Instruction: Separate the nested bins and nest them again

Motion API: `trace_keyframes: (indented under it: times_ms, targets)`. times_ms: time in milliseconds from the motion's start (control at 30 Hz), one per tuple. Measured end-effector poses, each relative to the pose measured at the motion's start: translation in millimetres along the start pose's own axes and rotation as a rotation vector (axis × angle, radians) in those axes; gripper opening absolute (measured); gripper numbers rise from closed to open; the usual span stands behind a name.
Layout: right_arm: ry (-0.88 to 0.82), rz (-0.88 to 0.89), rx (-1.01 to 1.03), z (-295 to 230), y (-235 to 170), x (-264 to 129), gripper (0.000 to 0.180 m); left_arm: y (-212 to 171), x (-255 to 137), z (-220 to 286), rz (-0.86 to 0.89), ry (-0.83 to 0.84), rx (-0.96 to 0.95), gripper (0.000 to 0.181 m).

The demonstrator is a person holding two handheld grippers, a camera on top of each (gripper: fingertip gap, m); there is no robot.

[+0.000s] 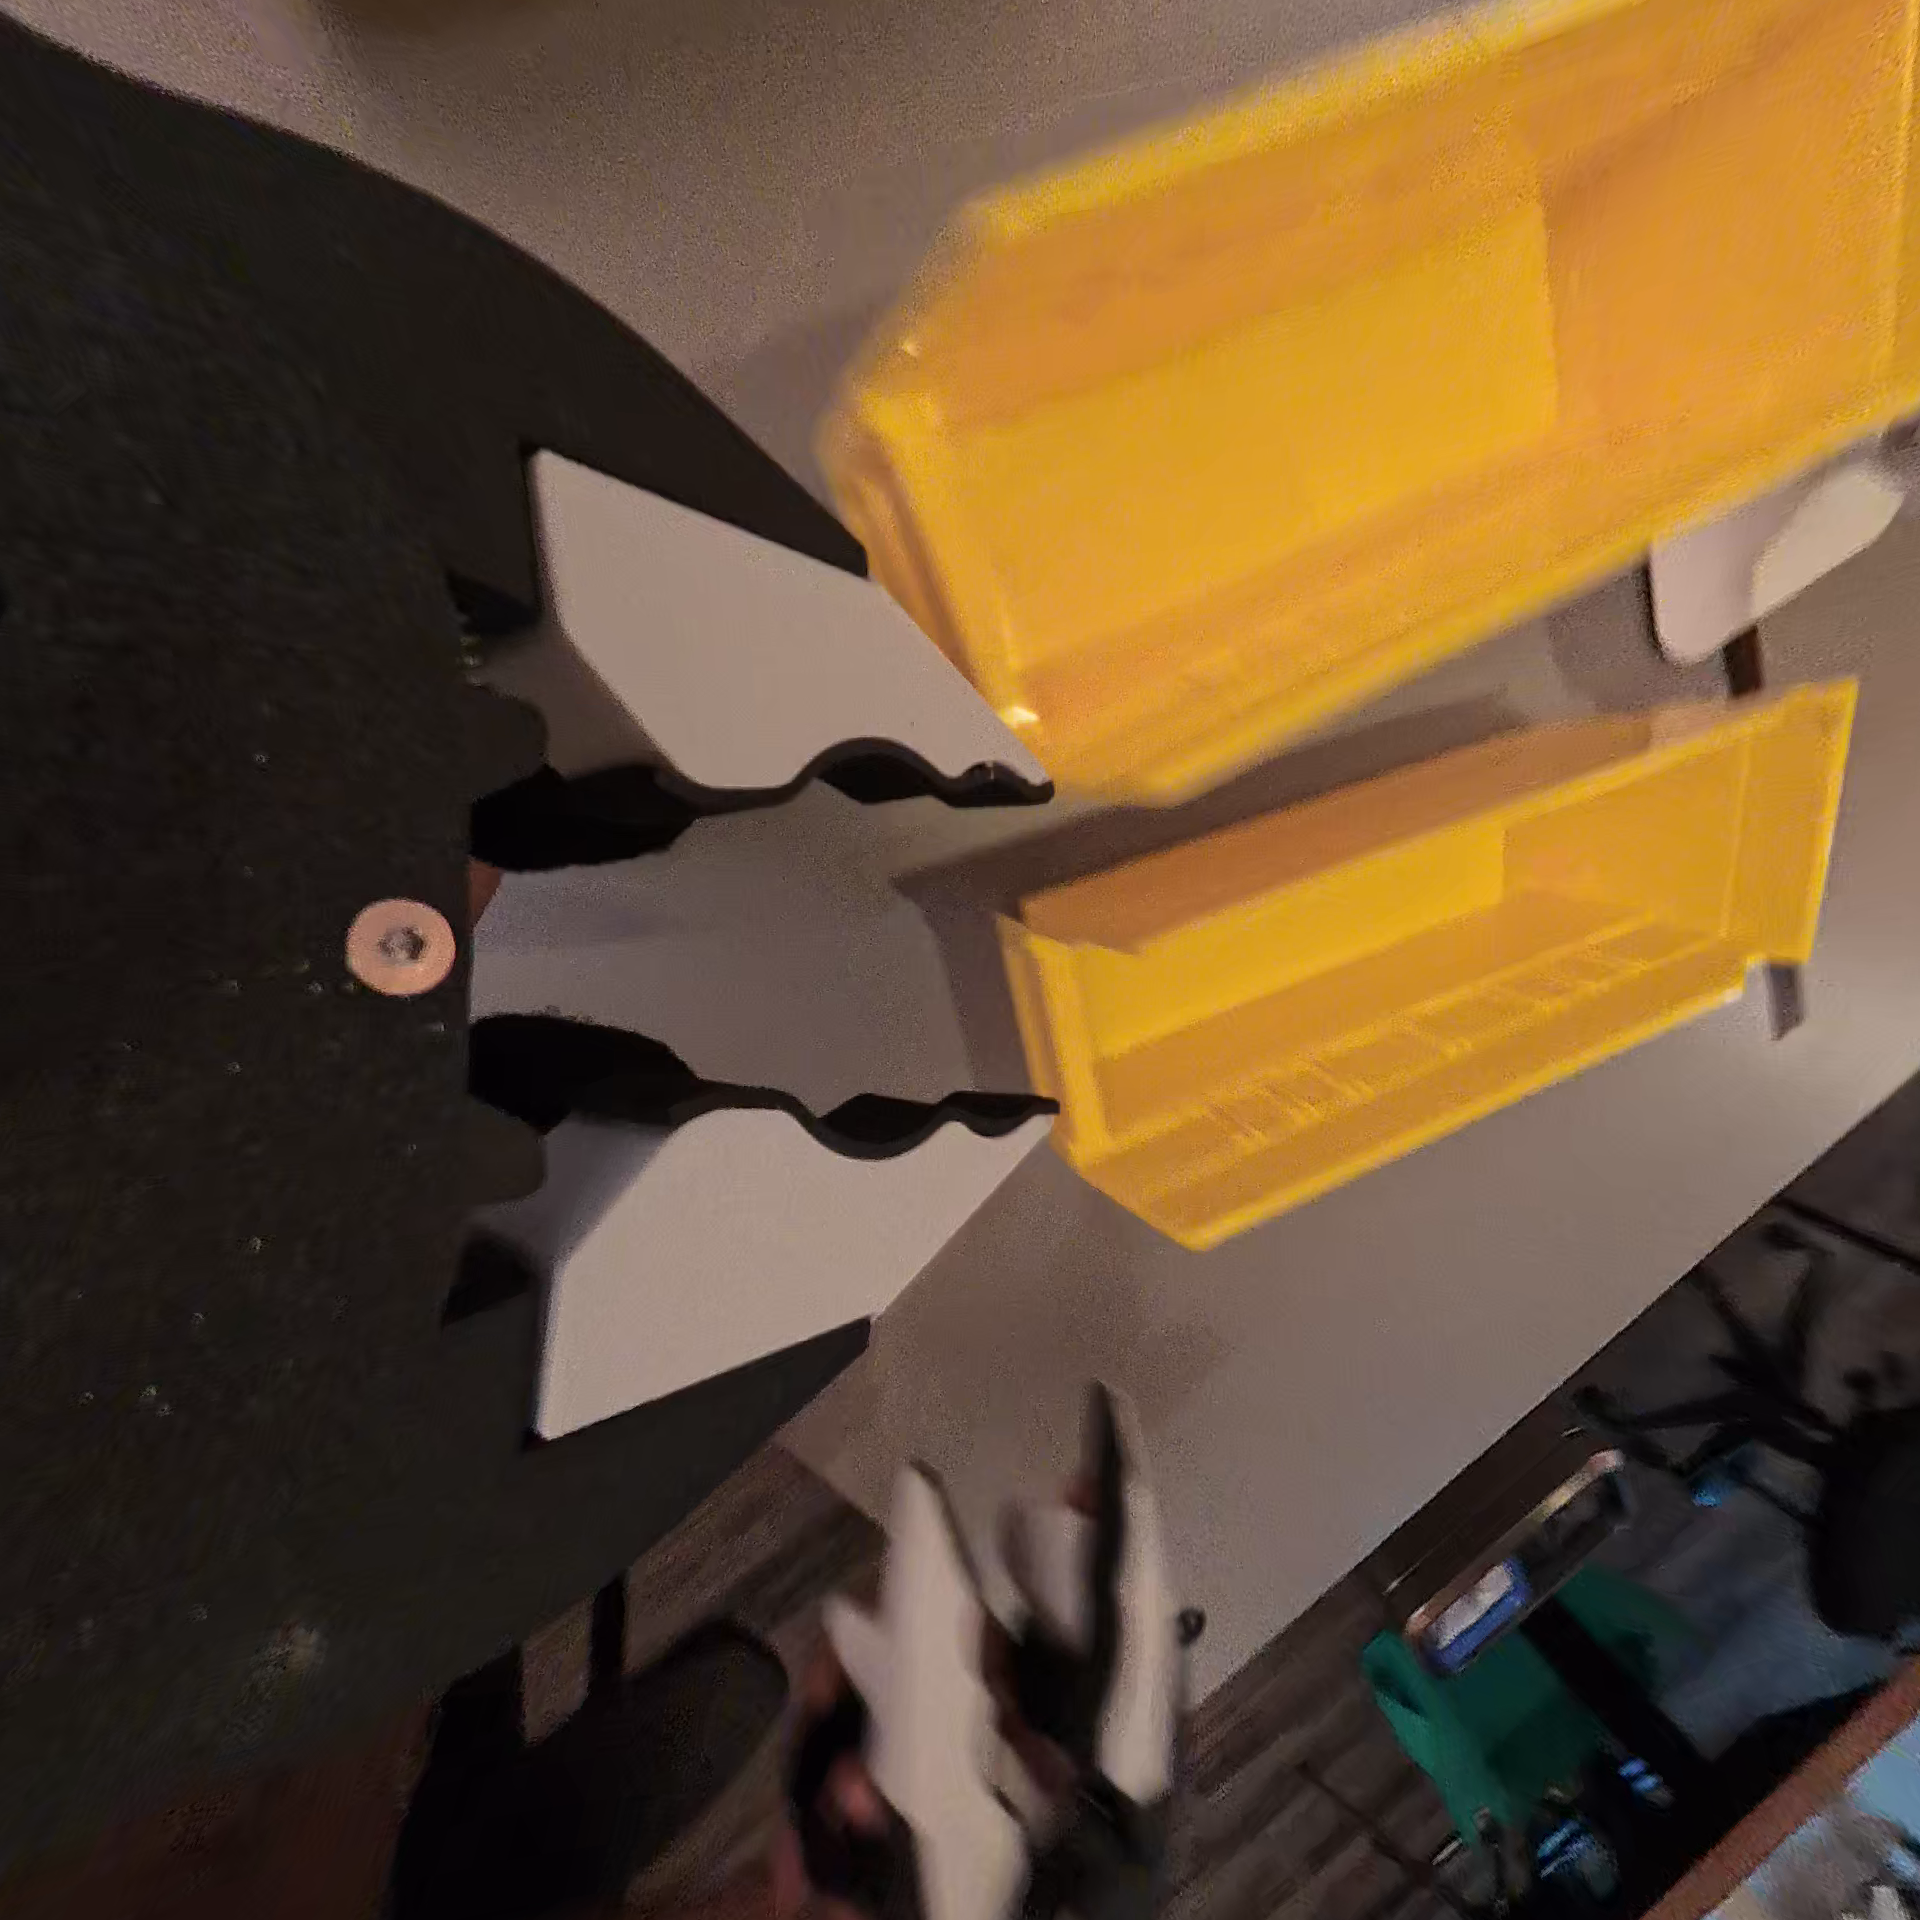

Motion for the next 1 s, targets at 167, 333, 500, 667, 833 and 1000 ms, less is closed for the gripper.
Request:
trace_keyframes:
  times_ms: [167,333,500,667,833,1000]
  targets:
    - [0.04,-0.136,0.016,-6,94,67,0.097,-94,-51,-42,0.396,0.088,0.096,0.072]
    - [0.093,-0.537,0.217,3,166,188,0.128,-125,-55,-49,0.495,0.043,0.035,0.065]
    - [-0.26,-0.755,0.324,34,190,262,0.135,-130,-63,-51,0.473,0.046,0.131,0.063]
    - [-0.461,-0.863,0.358,33,187,305,0.136,-129,-63,-64,0.443,0.078,0.102,0.057]
    - [-0.604,-0.913,0.335,41,182,325,0.129,-129,-55,-76,0.366,0.008,-0.036,0.054]
    - [-0.619,-0.917,0.33,41,184,327,0.116,-126,-53,-86,0.343,-0.005,-0.108,0.052]
Point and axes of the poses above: each gripper's, where its closed fingertips meet, x out along the fingers, y out of its top, z = x × y across the jaws, the point moved 10 cm from there along -x, back along the fingers, and after that the axes turned 7 degrees about -x, right-handed, at the moved point
